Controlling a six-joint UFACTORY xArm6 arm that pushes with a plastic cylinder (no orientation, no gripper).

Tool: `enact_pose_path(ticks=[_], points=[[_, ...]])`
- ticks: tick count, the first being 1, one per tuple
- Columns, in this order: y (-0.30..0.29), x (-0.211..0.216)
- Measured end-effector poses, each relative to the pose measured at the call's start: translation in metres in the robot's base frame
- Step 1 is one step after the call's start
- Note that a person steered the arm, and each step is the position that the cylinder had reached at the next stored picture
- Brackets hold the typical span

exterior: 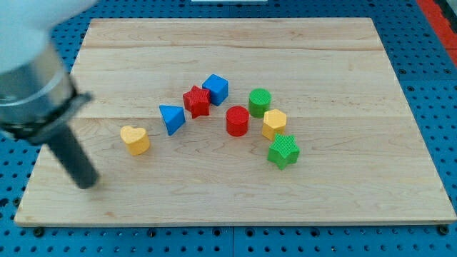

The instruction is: Place the yellow heart bottom right to the red star

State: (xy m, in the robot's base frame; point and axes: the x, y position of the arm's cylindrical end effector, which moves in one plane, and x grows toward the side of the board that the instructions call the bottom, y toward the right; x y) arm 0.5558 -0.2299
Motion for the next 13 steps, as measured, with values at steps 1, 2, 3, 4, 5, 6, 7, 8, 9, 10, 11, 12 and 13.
enact_pose_path(ticks=[1,2,3,4,5,6,7,8,9,10,11,12,13], points=[[-0.002,-0.047],[0.030,-0.077],[0.093,-0.073],[0.110,-0.050],[0.097,-0.012],[0.124,0.016],[0.131,-0.008],[0.142,-0.028],[0.168,-0.038],[0.179,-0.044],[0.161,-0.035],[0.148,-0.050],[0.170,-0.070]])
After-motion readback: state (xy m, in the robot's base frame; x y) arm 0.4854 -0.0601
